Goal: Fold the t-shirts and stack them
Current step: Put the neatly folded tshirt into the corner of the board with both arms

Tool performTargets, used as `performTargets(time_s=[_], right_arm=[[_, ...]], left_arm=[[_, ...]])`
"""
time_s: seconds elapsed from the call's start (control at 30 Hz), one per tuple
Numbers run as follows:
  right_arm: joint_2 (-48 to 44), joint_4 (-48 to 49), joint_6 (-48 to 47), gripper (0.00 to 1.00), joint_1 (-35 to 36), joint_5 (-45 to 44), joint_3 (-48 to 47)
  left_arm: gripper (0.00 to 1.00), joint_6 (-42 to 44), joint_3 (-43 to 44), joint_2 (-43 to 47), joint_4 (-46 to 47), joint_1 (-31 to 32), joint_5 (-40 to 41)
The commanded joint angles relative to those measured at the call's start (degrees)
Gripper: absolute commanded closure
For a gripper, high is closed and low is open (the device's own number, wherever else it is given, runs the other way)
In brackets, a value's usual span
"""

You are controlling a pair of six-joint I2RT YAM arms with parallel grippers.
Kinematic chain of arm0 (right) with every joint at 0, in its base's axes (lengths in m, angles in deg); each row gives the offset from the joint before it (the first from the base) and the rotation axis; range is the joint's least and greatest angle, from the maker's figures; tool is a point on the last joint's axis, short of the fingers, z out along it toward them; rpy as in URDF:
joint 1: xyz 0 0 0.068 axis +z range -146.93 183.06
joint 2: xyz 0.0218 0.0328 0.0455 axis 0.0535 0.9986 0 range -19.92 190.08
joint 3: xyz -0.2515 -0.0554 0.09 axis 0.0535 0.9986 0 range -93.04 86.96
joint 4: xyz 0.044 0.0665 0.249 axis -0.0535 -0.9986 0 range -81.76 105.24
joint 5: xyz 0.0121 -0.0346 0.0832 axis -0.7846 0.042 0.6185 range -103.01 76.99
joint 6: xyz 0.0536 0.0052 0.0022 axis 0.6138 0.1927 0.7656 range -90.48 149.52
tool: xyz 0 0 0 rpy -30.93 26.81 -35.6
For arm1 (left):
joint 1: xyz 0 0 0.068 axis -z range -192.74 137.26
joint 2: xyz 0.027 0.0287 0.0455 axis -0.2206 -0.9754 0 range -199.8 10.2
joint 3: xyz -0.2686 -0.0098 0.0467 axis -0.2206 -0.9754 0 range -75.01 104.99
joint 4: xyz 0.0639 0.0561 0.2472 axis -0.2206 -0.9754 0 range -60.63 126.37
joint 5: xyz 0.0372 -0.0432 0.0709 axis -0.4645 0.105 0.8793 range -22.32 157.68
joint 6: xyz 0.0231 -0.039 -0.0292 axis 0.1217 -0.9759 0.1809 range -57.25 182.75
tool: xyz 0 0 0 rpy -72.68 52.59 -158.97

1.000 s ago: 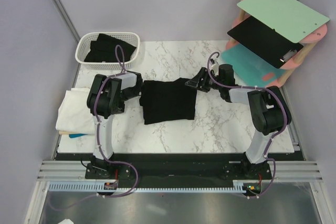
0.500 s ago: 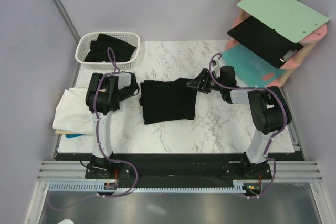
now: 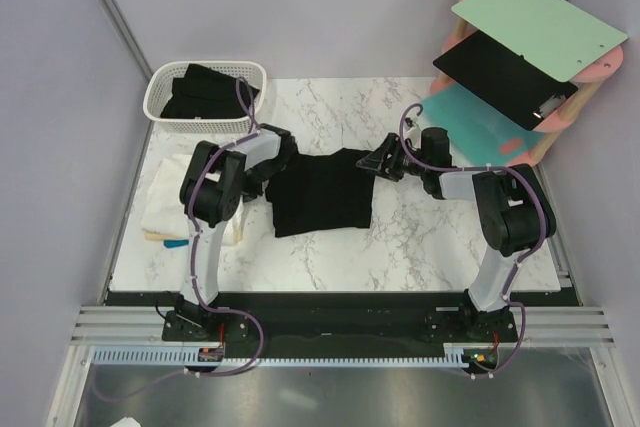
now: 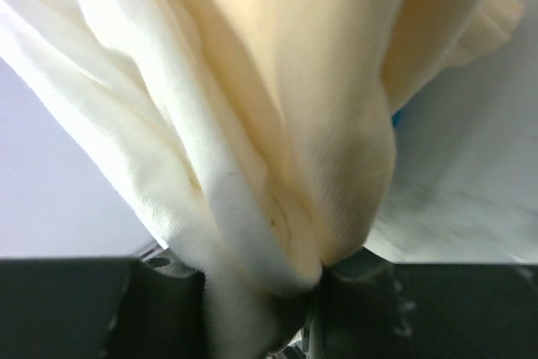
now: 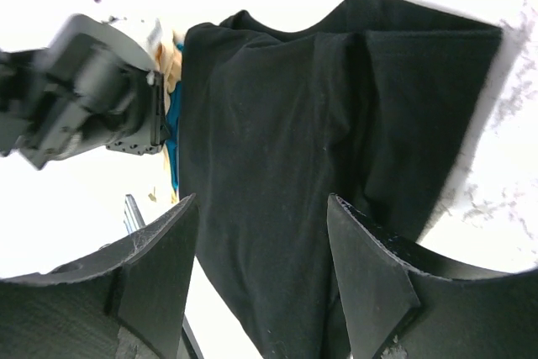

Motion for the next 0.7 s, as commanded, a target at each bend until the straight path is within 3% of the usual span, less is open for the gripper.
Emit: performTargets(time_s=[0.0,0.37,0.4,0.47,0.5,0.53,0.6,0.67], right_arm=[[-2.1,0.6,-1.6,0.30,-0.8,1.3,1.2],[-4.3,-4.1,-5.0,0.30,-1.7,0.1,1.4],[-4.6,-4.7,-5.4,0.31,-1.6,-0.1,1.3],[-5.8,-6.7,-6.9,0.34,-1.6,-0.5,0.8],[-6.4,-7.6,-7.5,0.35,-1.4,-0.8,0.4],[-7.9,-10.1,-8.4,0.36,-1.4,-1.8,0.2],[-9.2,-13.2,-11.7,0.37,-0.3,-3.4,-1.4],[-10.6,-18.1,-13.9,0.37,1.6,-6.1,-3.7]], left_arm=[[0.98,-1.9,8.6,-2.7,4.7,4.6,-9.3],[0.96,-2.4,18.4,-4.4,3.9,6.7,-16.4],[0.90,-2.3,18.3,-4.1,4.0,6.7,-16.8],[0.64,-1.9,18.0,-3.2,3.9,7.0,-16.2],[0.31,-2.3,17.5,-1.6,3.9,7.3,-15.4],[0.17,-2.9,16.9,-0.7,4.0,8.0,-14.5],[0.01,-3.2,15.5,1.9,3.9,8.5,-12.9],[0.00,-3.3,14.7,3.2,3.6,8.9,-12.0]])
